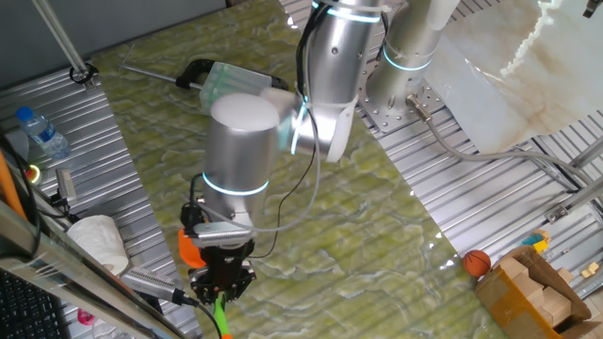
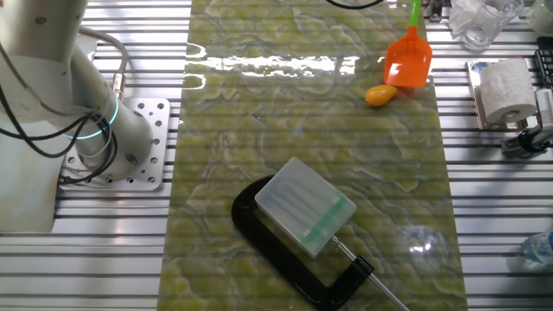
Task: Use a shovel to scoop up an object
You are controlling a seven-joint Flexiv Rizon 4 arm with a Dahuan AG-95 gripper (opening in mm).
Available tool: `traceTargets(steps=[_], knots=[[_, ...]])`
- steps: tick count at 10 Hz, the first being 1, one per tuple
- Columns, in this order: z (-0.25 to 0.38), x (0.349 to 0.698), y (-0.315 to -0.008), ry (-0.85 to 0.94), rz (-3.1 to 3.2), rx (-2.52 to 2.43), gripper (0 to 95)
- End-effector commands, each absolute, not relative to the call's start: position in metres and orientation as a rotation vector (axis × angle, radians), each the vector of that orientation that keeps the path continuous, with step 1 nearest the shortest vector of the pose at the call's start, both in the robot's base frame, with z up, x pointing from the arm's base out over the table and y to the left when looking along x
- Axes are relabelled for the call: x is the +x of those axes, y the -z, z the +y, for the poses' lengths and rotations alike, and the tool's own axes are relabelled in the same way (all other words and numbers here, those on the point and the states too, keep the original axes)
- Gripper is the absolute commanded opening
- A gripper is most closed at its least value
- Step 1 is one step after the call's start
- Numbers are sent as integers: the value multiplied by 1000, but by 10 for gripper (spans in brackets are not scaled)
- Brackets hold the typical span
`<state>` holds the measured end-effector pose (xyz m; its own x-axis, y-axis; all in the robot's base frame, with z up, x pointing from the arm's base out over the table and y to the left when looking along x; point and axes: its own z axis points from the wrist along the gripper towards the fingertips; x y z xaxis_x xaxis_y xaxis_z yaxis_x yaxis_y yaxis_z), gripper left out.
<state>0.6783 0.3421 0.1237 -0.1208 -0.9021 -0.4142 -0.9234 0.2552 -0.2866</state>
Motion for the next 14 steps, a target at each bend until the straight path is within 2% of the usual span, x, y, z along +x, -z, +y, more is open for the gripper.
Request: traceTargets(steps=[1,14], knots=[[340,678,-123,-53,2030,-1652,0],[312,670,-122,-131,2073,-1642,0]])
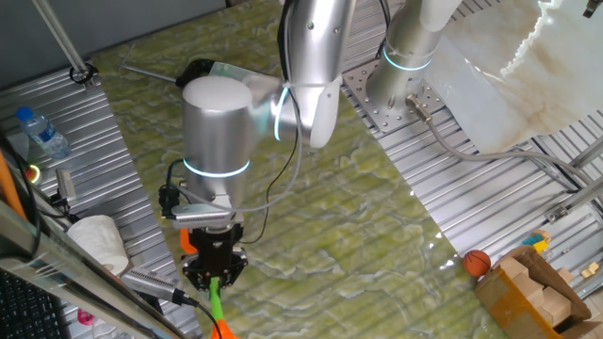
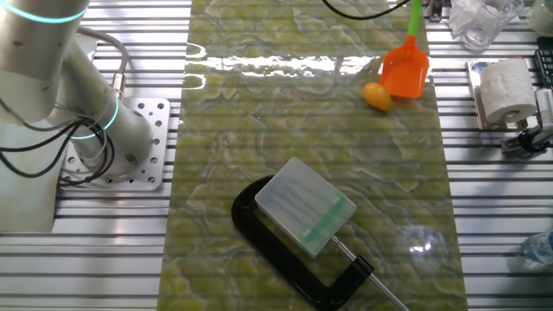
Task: Use a shovel to scoop up an object
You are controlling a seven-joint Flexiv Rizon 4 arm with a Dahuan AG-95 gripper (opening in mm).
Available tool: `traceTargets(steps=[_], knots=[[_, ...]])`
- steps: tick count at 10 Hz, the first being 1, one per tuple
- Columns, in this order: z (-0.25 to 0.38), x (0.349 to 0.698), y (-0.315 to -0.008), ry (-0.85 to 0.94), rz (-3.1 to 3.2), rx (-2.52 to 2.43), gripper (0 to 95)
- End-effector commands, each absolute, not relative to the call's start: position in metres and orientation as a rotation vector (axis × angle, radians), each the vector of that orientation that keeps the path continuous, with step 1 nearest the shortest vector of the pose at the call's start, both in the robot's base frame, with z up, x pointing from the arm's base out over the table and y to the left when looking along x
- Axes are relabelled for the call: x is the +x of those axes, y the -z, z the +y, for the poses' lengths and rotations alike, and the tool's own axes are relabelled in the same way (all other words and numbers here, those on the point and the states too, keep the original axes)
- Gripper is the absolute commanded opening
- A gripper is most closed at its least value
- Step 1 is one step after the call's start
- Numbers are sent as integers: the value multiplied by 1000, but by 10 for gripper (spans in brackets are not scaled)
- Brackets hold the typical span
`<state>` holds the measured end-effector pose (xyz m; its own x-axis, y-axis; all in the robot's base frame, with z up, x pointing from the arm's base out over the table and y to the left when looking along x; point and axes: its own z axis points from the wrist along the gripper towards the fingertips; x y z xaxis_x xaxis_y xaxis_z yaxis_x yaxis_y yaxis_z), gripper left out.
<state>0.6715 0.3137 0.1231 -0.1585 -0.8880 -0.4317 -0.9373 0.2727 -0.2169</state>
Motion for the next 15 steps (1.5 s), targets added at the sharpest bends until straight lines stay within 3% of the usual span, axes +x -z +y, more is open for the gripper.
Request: traceTargets(steps=[1,15], knots=[[309,668,-122,-131,2074,-1643,0],[272,661,-130,-168,2302,-1476,0]])
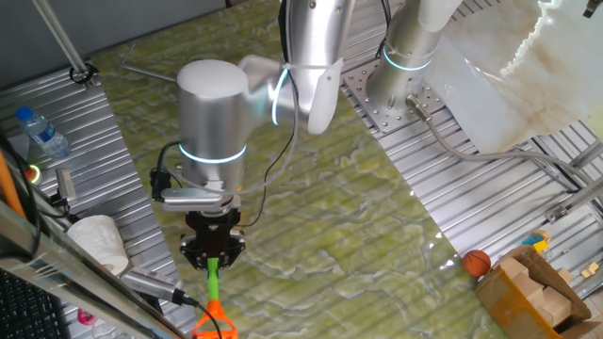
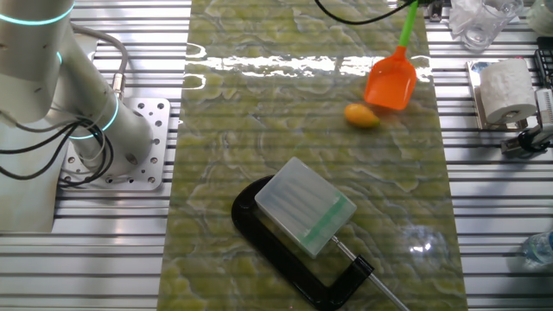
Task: Use a shovel to scoop up an object
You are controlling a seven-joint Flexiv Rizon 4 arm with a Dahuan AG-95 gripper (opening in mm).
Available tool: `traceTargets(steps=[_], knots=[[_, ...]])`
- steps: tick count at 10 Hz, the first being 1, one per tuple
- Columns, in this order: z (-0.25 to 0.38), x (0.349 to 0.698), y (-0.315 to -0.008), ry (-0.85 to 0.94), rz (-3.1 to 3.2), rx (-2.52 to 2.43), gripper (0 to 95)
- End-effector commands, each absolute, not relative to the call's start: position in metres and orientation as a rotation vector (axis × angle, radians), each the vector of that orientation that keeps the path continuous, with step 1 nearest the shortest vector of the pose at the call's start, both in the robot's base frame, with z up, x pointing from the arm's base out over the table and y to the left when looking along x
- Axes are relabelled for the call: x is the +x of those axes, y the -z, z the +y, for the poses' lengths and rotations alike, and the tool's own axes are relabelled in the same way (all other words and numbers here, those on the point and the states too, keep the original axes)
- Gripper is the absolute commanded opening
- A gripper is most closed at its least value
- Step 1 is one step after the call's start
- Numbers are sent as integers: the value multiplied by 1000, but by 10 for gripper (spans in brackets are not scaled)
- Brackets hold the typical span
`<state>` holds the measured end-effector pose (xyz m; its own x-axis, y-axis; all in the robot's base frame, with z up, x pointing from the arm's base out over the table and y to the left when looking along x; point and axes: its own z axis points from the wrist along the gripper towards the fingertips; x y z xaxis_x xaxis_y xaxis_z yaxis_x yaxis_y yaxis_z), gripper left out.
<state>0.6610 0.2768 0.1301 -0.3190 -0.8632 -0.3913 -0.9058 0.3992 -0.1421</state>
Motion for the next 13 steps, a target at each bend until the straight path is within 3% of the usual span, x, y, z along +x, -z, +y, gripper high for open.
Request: traceTargets(steps=[1,13], knots=[[269,660,-130,-166,2302,-1483,0],[289,662,-128,-237,2248,-1466,0]])
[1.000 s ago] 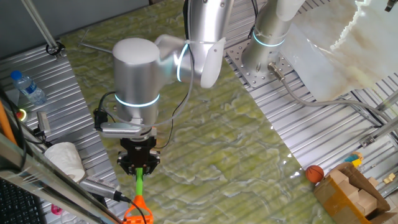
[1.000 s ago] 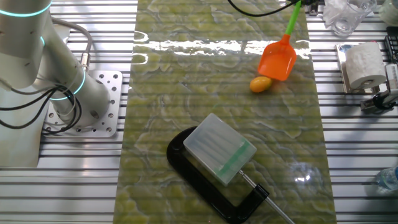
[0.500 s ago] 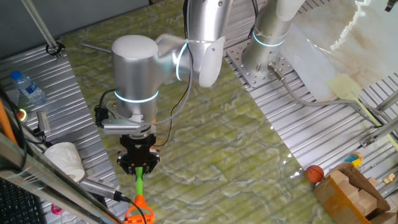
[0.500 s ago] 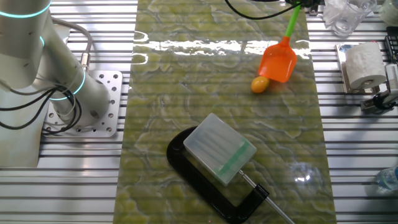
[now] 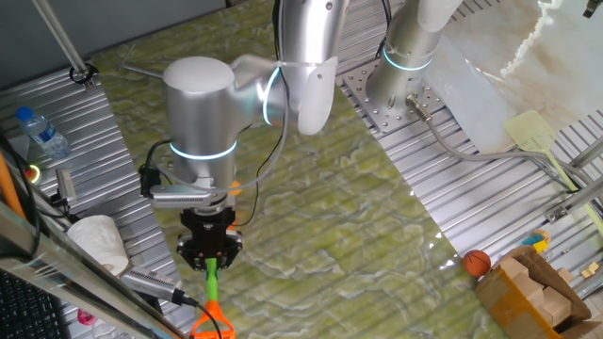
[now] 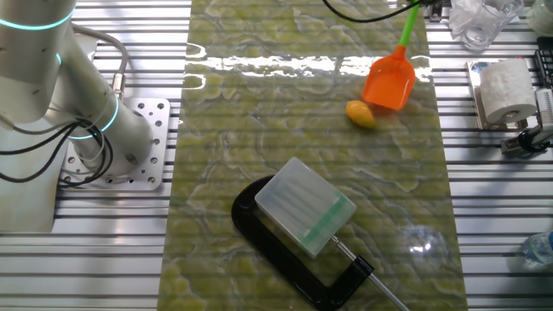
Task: Use a shovel to scoop up an object
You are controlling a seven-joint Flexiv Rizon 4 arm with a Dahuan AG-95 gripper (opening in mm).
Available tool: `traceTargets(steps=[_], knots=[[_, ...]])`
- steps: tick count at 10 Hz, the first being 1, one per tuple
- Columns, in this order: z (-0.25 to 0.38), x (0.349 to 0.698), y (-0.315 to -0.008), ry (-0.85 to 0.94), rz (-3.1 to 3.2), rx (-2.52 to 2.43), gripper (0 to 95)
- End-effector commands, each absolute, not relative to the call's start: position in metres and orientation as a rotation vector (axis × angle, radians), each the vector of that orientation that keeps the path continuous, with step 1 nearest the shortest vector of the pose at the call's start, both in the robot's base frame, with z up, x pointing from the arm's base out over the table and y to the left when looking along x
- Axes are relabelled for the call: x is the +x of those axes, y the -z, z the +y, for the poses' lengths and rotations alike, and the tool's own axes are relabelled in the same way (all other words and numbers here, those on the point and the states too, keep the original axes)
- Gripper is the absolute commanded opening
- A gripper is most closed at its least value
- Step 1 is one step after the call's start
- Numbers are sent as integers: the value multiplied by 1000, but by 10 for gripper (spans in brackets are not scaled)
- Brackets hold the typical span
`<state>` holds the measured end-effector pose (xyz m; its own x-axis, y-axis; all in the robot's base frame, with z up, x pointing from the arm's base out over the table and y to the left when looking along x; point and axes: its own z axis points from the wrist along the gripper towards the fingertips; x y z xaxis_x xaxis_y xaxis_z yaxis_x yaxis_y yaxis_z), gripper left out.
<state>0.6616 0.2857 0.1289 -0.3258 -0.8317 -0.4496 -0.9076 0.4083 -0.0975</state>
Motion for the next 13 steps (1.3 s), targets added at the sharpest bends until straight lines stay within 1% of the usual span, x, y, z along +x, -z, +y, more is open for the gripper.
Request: traceTargets(steps=[1,13], knots=[[289,662,-127,-242,2250,-1459,0],[272,640,-117,-239,2233,-1490,0]])
